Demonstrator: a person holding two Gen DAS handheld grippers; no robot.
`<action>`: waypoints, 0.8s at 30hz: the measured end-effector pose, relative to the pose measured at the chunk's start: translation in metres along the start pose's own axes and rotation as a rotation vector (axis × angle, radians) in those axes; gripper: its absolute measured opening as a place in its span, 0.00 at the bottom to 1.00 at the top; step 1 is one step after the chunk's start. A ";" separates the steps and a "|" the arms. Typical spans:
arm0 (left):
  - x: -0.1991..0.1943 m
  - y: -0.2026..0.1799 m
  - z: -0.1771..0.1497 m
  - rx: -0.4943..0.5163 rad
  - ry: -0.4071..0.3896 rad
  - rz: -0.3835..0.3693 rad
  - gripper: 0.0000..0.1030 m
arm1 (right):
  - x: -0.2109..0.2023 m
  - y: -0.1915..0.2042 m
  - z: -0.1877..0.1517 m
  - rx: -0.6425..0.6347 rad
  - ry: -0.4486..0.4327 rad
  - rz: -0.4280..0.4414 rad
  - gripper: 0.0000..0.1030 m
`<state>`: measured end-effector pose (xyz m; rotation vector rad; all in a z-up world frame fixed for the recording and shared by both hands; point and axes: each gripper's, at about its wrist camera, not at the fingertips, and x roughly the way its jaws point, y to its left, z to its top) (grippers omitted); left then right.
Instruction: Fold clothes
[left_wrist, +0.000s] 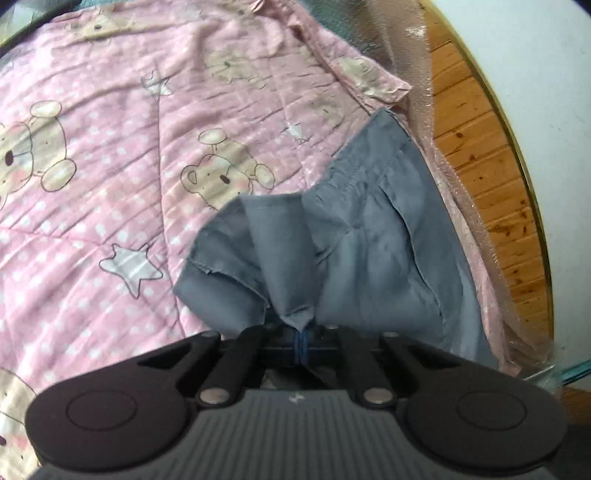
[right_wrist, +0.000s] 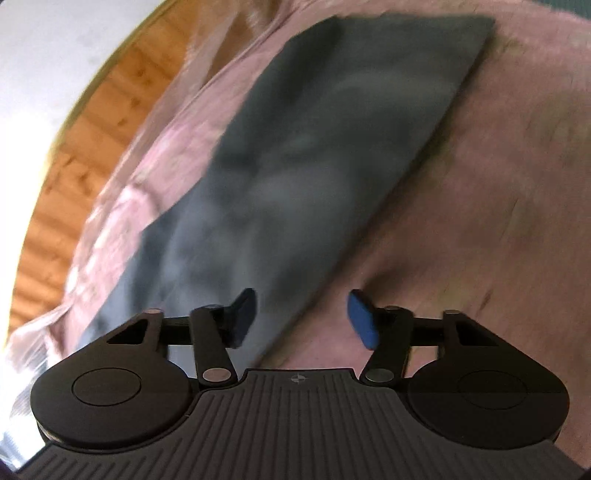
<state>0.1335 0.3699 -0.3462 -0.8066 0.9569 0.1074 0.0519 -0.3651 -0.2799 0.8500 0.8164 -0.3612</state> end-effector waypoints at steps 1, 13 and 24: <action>-0.004 -0.001 -0.002 -0.021 -0.011 0.017 0.03 | 0.002 -0.008 0.013 -0.023 0.001 -0.026 0.35; -0.101 -0.059 -0.057 -0.220 -0.190 0.308 0.40 | 0.019 0.010 0.158 -0.657 -0.009 -0.059 0.35; -0.037 -0.233 -0.118 0.127 0.013 0.319 0.37 | 0.170 0.080 0.205 -0.967 0.039 -0.025 0.29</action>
